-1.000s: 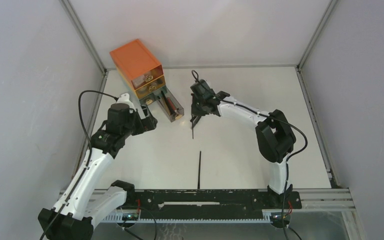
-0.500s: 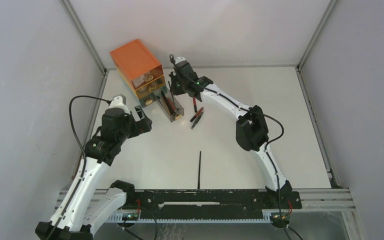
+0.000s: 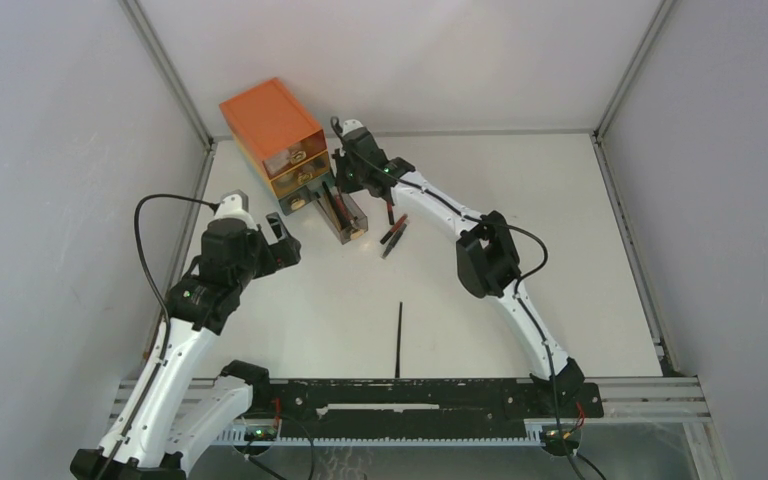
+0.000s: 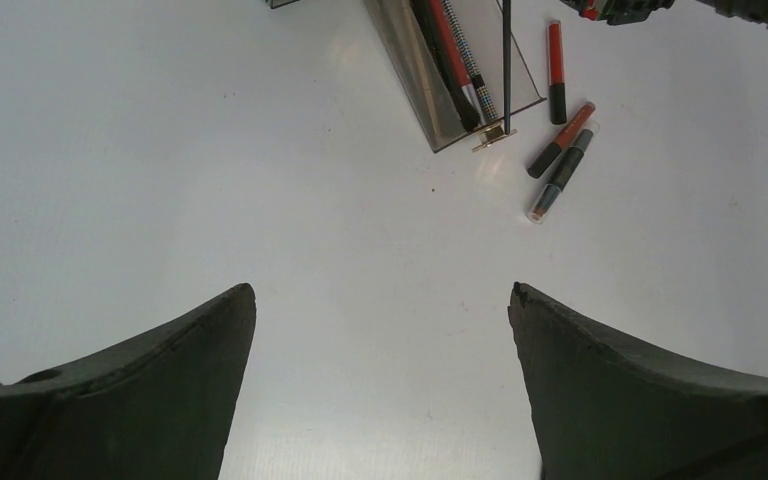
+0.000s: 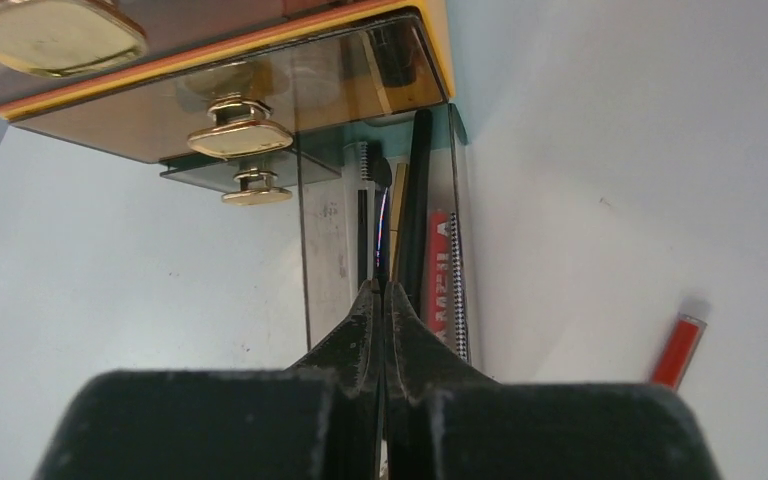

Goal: Organize the makeup
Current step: Place the makeup brush in the drawer.

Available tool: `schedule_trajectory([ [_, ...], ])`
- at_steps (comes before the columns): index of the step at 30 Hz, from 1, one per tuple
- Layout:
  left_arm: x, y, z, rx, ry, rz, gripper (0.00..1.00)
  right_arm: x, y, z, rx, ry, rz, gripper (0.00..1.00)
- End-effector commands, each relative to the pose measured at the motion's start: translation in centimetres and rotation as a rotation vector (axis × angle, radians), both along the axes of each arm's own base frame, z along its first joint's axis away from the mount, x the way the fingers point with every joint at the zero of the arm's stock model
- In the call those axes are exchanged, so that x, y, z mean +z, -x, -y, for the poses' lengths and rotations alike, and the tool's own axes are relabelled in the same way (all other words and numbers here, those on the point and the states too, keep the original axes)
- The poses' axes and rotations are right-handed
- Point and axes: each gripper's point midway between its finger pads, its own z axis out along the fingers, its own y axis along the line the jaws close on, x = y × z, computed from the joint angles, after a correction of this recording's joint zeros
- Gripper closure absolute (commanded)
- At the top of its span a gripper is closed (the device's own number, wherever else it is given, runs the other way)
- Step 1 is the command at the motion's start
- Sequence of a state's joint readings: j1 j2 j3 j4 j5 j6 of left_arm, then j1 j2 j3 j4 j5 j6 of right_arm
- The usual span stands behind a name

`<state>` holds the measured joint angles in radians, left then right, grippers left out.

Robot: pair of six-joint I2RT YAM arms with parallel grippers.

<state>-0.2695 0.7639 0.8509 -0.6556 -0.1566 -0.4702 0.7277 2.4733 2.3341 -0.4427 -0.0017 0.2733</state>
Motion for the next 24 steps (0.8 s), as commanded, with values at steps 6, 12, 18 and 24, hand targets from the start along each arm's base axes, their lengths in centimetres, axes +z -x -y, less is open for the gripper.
schedule_trajectory([
  [6,0.2,-0.3,-0.1,0.004,-0.003,0.010,0.00,2.1,-0.8,-1.7,0.032,-0.070,0.039,0.47],
  [12,-0.1,-0.5,1.4,-0.088,-0.005,-0.009,0.00,7.6,0.5,1.5,-0.036,-0.102,0.048,0.37],
  [18,-3.9,0.4,6.1,-0.231,-0.098,-0.129,0.00,8.5,5.7,11.5,-0.206,-0.154,0.049,0.37],
  [24,-7.1,2.9,12.4,-0.401,-0.050,-0.220,0.03,0.8,12.3,21.7,-0.402,-0.007,-0.141,0.37],
])
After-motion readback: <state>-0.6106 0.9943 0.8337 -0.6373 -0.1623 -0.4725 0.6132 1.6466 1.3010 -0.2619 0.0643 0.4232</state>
